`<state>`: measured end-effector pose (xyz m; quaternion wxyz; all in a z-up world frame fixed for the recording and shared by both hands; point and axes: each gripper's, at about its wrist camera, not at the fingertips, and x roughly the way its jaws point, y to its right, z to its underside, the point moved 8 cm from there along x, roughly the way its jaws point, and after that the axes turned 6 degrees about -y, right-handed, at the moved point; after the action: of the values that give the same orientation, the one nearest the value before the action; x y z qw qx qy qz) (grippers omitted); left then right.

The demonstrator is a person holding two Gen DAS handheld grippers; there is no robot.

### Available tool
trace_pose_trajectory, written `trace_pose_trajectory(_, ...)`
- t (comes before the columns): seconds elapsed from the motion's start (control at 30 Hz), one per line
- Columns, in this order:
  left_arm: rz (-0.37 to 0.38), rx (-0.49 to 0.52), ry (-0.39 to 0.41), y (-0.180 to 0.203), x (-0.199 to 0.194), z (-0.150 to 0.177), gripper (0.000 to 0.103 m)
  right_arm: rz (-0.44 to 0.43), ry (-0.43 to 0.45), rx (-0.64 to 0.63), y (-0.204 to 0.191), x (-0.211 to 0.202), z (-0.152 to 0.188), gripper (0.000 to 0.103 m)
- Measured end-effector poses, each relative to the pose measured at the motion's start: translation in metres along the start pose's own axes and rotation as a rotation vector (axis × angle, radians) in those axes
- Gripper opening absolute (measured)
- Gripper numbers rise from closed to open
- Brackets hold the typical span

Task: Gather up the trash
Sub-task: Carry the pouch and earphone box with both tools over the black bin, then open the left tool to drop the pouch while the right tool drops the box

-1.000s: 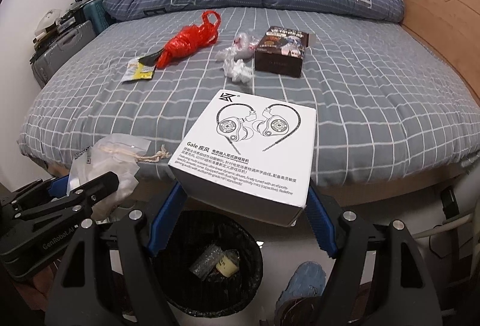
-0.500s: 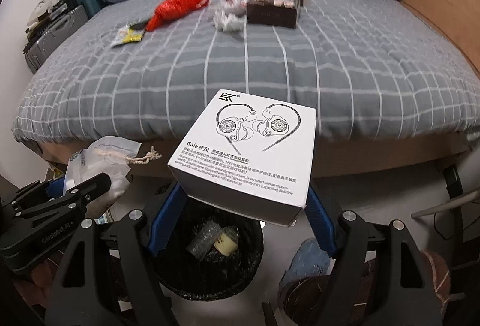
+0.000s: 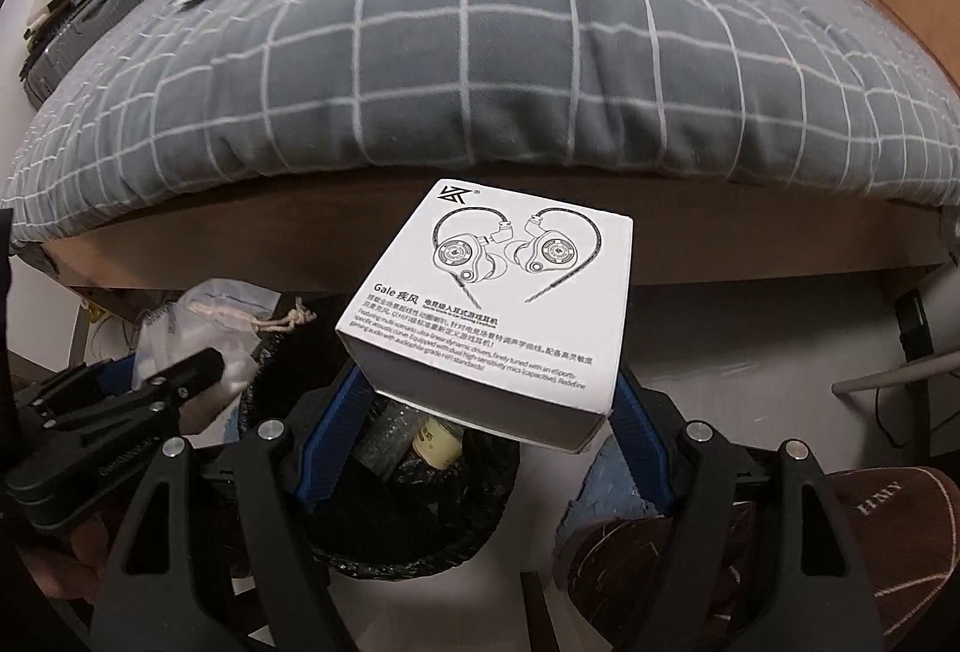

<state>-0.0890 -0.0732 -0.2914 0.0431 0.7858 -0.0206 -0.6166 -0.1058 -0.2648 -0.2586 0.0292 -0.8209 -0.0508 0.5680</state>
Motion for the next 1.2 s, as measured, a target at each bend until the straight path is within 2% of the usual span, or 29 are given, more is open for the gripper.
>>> trace_pose_trajectory(0.27,0.013,0.044,-0.025,0.021,0.019,-0.001,0.051,0.02,-0.03,0.022,0.02,0.014,0.007,0.073)
trace_pose_trajectory(0.47,-0.015,0.061,-0.046,0.023,0.028,0.001,0.063,0.016,-0.046,0.017,0.02,0.022,0.01,0.073)
trace_pose_trajectory(0.57,-0.025,0.047,-0.043,0.015,0.025,0.001,0.071,0.009,-0.056,0.003,0.01,0.028,0.011,0.073)
trace_pose_trajectory(0.63,-0.042,0.039,-0.022,0.006,0.019,0.001,0.08,0.002,-0.065,-0.014,0.002,0.033,0.009,0.073)
trace_pose_trajectory(0.83,-0.072,-0.017,0.022,-0.029,0.002,0.0,0.094,-0.026,-0.079,-0.077,-0.035,0.041,0.008,0.073)
trace_pose_trajectory(1.2,-0.109,-0.108,0.034,-0.085,-0.02,0.008,0.096,-0.062,-0.118,-0.183,-0.097,0.052,0.01,0.073)
